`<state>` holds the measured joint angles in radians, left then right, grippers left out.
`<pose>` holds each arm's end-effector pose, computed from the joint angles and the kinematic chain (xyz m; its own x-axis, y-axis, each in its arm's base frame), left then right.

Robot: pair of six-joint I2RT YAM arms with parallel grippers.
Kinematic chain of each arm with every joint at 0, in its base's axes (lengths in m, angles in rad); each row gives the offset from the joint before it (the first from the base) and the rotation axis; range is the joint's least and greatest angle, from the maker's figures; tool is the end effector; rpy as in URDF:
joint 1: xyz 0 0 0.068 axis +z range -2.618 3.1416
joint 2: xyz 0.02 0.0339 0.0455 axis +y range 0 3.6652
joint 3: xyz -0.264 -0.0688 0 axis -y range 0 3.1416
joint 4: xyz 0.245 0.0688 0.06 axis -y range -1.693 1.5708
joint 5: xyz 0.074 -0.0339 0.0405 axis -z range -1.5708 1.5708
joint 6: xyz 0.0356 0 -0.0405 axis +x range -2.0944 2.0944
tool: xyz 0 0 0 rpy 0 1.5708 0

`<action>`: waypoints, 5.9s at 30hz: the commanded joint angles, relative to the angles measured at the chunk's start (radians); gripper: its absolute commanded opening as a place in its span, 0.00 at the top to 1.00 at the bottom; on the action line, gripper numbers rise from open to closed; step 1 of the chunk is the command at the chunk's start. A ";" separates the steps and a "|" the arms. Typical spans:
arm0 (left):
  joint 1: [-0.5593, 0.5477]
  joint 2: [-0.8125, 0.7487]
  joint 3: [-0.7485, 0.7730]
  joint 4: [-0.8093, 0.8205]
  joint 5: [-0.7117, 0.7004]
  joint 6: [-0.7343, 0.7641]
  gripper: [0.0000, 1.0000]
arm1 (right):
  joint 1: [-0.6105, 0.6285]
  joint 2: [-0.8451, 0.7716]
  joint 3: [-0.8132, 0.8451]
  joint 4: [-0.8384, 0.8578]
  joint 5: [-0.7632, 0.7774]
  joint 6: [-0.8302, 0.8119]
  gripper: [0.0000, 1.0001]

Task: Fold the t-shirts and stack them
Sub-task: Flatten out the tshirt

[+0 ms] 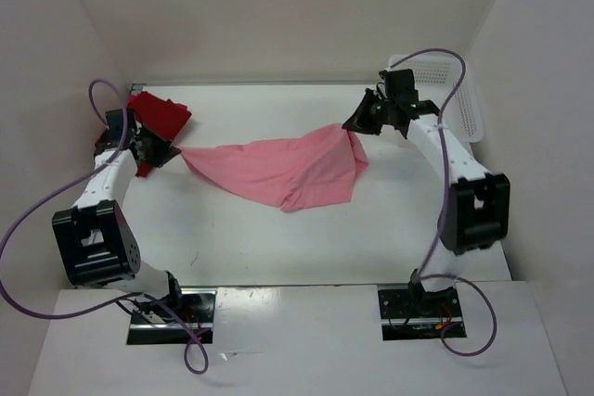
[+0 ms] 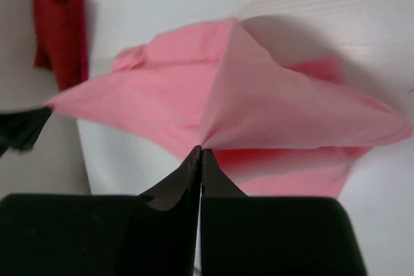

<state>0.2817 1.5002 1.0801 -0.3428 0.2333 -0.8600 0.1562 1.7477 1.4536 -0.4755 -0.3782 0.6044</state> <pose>0.3174 0.0833 0.2566 -0.3498 -0.8688 -0.3505 -0.5748 0.4945 -0.6520 0.3884 0.0745 0.2853 -0.7966 0.4092 -0.4449 0.0561 0.7830 0.6195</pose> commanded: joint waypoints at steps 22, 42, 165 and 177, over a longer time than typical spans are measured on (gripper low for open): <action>0.030 -0.126 0.060 -0.013 0.070 0.016 1.00 | 0.054 -0.513 -0.195 -0.059 -0.180 0.021 1.00; 0.008 -0.230 -0.097 -0.024 0.040 0.026 1.00 | 0.088 -0.186 -0.167 0.105 0.054 -0.042 0.45; 0.011 -0.254 -0.172 -0.048 -0.081 0.156 1.00 | -0.103 -0.610 -0.608 -0.034 0.048 -0.074 1.00; 0.011 -0.376 -0.267 -0.304 0.032 0.164 1.00 | -0.001 -0.911 -0.622 -0.498 0.001 0.083 1.00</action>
<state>0.2867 1.1591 0.7753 -0.5613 0.2253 -0.7280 0.1123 0.9192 0.8078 -0.8196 -0.3584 0.6220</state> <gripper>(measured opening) 0.003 0.002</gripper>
